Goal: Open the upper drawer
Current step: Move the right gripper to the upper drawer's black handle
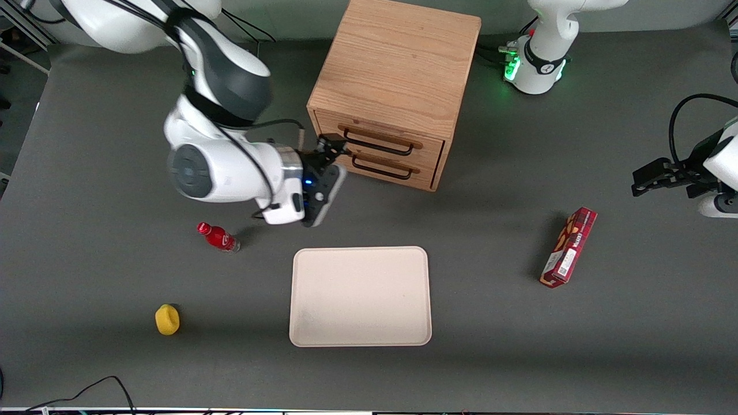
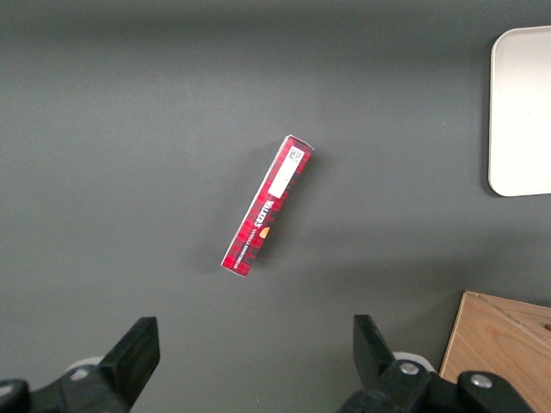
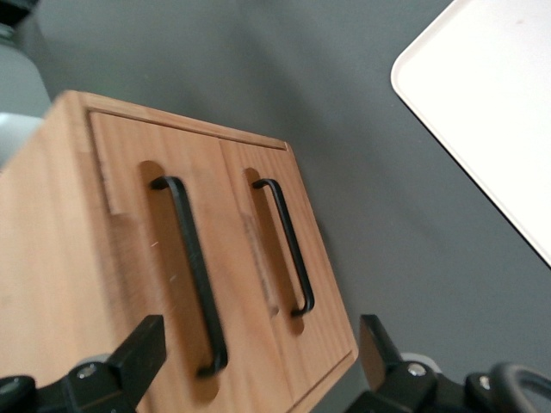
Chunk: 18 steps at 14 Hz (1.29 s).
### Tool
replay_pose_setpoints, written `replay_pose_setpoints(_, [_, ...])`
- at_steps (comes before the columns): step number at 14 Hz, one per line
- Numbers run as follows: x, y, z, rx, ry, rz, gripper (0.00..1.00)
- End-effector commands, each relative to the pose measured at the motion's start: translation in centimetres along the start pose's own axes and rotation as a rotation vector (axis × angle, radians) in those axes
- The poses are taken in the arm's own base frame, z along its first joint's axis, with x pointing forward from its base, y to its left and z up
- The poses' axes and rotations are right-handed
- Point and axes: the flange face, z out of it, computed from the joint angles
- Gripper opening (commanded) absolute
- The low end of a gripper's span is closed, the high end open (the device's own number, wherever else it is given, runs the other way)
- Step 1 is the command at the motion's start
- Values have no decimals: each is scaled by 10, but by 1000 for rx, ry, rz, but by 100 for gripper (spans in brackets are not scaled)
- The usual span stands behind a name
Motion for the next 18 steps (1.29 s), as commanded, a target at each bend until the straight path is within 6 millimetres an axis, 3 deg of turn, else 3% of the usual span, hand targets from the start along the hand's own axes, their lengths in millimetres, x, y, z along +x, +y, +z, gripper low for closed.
replay_pose_setpoints(1, [17,-10,24,3,-1,-50,100])
replay_pose_setpoints(6, [17,-33,68,6,-23,-88,100])
replay_pose_setpoints(11, [13,-30,97,3,-22,-81,100])
replay_pose_setpoints(18, [16,-36,112,11,-16,-88,100])
